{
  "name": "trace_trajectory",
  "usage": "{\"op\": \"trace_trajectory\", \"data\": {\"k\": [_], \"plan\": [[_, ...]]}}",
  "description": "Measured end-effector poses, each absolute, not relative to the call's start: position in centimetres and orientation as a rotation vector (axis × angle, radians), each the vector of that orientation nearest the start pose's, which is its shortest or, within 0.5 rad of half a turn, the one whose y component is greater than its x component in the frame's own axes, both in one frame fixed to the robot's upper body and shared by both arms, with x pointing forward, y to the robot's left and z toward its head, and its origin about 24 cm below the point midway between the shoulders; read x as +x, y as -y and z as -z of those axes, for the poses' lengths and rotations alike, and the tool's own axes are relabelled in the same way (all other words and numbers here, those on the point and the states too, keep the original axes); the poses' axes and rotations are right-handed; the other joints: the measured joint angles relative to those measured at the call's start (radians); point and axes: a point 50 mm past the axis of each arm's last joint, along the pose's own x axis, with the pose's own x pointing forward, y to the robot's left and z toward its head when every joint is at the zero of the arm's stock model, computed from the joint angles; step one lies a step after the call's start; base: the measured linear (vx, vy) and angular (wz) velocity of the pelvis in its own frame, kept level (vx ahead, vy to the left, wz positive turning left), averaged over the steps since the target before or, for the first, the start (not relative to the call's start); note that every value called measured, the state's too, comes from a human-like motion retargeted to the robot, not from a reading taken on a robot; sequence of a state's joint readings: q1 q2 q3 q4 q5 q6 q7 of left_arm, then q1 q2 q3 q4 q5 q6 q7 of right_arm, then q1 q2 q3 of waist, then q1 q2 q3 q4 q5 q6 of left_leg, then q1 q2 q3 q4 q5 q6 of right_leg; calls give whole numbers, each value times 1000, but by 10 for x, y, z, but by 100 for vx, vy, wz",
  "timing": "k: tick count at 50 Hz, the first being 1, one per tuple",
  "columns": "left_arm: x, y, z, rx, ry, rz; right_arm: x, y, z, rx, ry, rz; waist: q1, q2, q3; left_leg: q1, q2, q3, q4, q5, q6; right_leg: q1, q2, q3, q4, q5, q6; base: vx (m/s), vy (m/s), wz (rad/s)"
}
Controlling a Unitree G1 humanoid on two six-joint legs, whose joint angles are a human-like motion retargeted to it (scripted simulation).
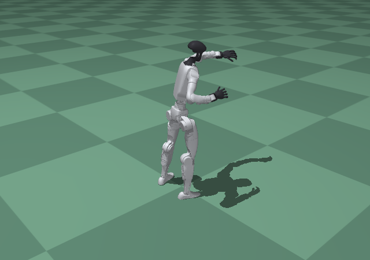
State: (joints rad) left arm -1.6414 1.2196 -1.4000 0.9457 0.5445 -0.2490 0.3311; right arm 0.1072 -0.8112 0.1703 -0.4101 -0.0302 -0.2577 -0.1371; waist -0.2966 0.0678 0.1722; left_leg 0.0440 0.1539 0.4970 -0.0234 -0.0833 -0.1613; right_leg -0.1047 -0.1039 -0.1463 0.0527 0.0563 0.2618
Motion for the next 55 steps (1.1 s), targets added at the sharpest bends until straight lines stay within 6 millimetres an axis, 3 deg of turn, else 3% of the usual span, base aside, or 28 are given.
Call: {"op": "trace_trajectory", "data": {"k": [5,9,12,15,17,18,20,25,29,33,35,38,40,42,47,51,55], "plan": [[353,-205,-379,2210,836,-119,212,190,-137,-677,468,-291,-6,-5,2,-5,-6,-19,-19,8,-4,-2,-6,-19,1,-1,0,-1,2,16],[328,-133,-366,2101,1189,132,212,188,-134,-641,455,-280,12,-23,3,-7,-13,-29,-18,5,-2,-3,-16,-25,12,-6,0,0,0,0],[303,-104,-342,1983,1349,326,213,186,-133,-627,454,-275,37,-33,4,-6,-19,-33,-11,-1,2,-3,-25,-24,24,-13,0,0,0,0],[283,-100,-317,1867,1405,461,212,184,-134,-619,463,-271,68,-33,6,-4,-24,-32,1,-8,7,-2,-34,-17,35,-19,0,0,0,0],[275,-110,-299,1771,1357,531,212,184,-135,-601,473,-263,93,-32,9,-1,-28,-29,9,-13,11,0,-38,-11,41,-21,0,0,0,0],[272,-114,-288,1613,1265,603,212,184,-135,-573,473,-253,107,-34,12,2,-29,-27,14,-16,14,2,-41,-8,42,-22,0,0,0,0],[275,-139,-278,1791,1249,526,209,186,-136,-590,488,-251,125,-21,10,2,-29,-22,21,-18,15,1,-40,-1,44,-23,0,0,0,0],[294,-209,-254,1929,898,427,205,190,-133,-581,478,-237,169,-15,10,7,-23,-9,35,-23,16,4,-34,11,43,-22,0,0,0,0],[310,-270,-257,2090,593,262,204,193,-133,-617,468,-258,166,0,7,7,-16,-3,39,-22,15,4,-26,15,42,-21,0,0,0,0],[320,-323,-272,2203,339,43,206,194,-137,-666,479,-284,131,19,7,6,-11,-4,39,-18,14,2,-22,12,43,-21,0,0,0,0],[323,-341,-282,2217,252,-60,206,193,-138,-684,485,-293,111,22,4,5,-11,-4,37,-17,12,2,-20,11,40,-19,0,0,0,0],[332,-345,-302,2175,231,-190,208,193,-139,-707,491,-297,83,23,2,4,-12,-7,32,-13,10,3,-22,8,35,-17,0,0,0,0],[340,-332,-319,2137,301,-241,209,193,-139,-715,490,-293,68,20,1,2,-15,-9,27,-11,8,3,-24,5,30,-15,0,0,0,0],[348,-305,-338,2109,444,-251,210,193,-138,-714,483,-285,58,15,1,1,-19,-13,20,-8,6,4,-26,1,26,-13,0,0,0,0],[344,-205,-374,2053,935,-119,211,194,-135,-688,462,-272,48,-5,7,0,-26,-23,2,0,1,5,-33,-10,18,-10,0,0,0,0],[315,-134,-371,1968,1301,94,211,193,-132,-666,449,-267,55,-15,10,-2,-29,-30,-7,3,-1,5,-35,-17,17,-9,0,0,0,0],[276,-96,-349,1835,1561,313,210,192,-130,-641,444,-256,78,-24,13,-2,-30,-34,-7,2,-1,5,-36,-19,21,-11,0,0,0,0]]}}
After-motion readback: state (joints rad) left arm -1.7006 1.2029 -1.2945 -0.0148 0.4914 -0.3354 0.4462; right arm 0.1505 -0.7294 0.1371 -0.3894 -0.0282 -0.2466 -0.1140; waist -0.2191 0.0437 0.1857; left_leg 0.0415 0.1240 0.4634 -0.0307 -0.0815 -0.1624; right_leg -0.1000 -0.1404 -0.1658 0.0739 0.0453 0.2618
